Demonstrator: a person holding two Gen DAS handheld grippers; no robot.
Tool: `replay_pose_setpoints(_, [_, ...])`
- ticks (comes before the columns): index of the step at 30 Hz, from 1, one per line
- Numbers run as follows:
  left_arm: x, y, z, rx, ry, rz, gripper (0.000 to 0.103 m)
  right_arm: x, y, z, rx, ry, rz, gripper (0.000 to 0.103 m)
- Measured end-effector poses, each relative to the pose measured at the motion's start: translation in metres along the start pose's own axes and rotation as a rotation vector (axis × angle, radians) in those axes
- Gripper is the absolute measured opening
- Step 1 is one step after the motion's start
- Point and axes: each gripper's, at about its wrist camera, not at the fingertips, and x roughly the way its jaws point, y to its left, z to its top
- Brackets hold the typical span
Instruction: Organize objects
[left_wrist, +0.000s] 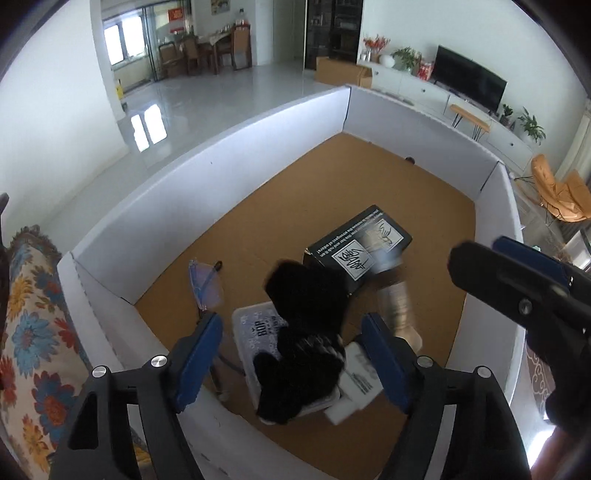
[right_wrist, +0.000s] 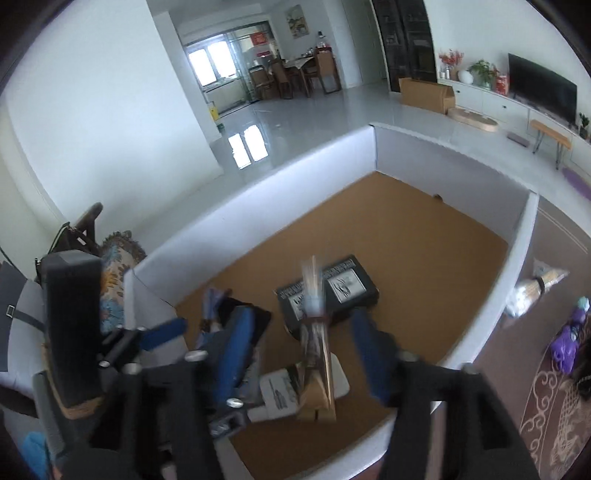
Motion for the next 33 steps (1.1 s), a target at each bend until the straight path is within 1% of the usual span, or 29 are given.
replay_pose_setpoints(2, [-0.004,-0.002,-0.007,-0.002,-0.025,-0.009,0.083,-0.014,-0.009,-0.012,-0.009,-0.048,-0.021,0.082])
replay_pose_setpoints(4, [-0.009,-0.005,-0.014,-0.010,-0.051,-0.004,0.083,-0.033,-0.022,-0.026,-0.020,-0.095,-0.064,0.088])
replay_pose_setpoints(6, [-0.015,-0.014,-0.021,-0.016,-0.086,-0.013,0.083,-0.049,-0.037,-0.042,-0.022,-0.121,-0.104,0.088])
replay_pose_setpoints(8, [-0.021,-0.022,-0.026,-0.002,-0.116,-0.026,0.083,-0.067,-0.062,-0.064,-0.016,-0.130,-0.153,0.090])
replay_pose_setpoints(10, [-0.028,-0.030,-0.031,0.022,-0.137,-0.022,0.083,-0.083,-0.091,-0.091,-0.003,-0.126,-0.223,0.093])
replay_pose_setpoints(13, [-0.044,-0.042,-0.043,0.046,-0.186,-0.030,0.083,-0.110,-0.138,-0.141,0.033,-0.098,-0.345,0.093])
replay_pose_setpoints(16, [-0.061,-0.056,-0.053,0.049,-0.223,-0.101,0.083,-0.135,-0.185,-0.195,0.075,-0.046,-0.487,0.093])
replay_pose_setpoints(17, [-0.068,-0.063,-0.057,0.050,-0.236,-0.138,0.083,-0.144,-0.199,-0.214,0.097,-0.028,-0.525,0.093])
replay_pose_setpoints(20, [-0.088,-0.087,-0.074,0.072,-0.269,-0.244,0.083,-0.162,-0.228,-0.260,0.160,0.007,-0.601,0.093])
replay_pose_setpoints(22, [-0.102,-0.108,-0.085,0.107,-0.282,-0.311,0.083,-0.171,-0.245,-0.282,0.218,0.020,-0.621,0.093])
replay_pose_setpoints(23, [-0.108,-0.124,-0.091,0.141,-0.283,-0.356,0.083,-0.180,-0.248,-0.290,0.246,0.021,-0.624,0.093])
replay_pose_setpoints(25, [-0.110,-0.155,-0.103,0.205,-0.268,-0.418,0.083,-0.188,-0.251,-0.300,0.301,0.013,-0.618,0.093])
replay_pose_setpoints(27, [-0.112,-0.179,-0.117,0.263,-0.238,-0.453,0.084,-0.196,-0.249,-0.299,0.320,-0.021,-0.620,0.093])
replay_pose_setpoints(28, [-0.113,-0.191,-0.125,0.290,-0.219,-0.464,0.085,-0.196,-0.250,-0.299,0.319,-0.020,-0.621,0.094])
replay_pose_setpoints(30, [-0.103,-0.216,-0.140,0.357,-0.168,-0.481,0.085,-0.189,-0.249,-0.297,0.309,0.013,-0.620,0.095])
replay_pose_setpoints(32, [-0.089,-0.241,-0.155,0.430,-0.123,-0.467,0.085,-0.188,-0.250,-0.297,0.304,0.020,-0.627,0.101])
replay_pose_setpoints(33, [-0.080,-0.249,-0.160,0.450,-0.104,-0.458,0.085,-0.188,-0.250,-0.296,0.304,0.023,-0.631,0.101])
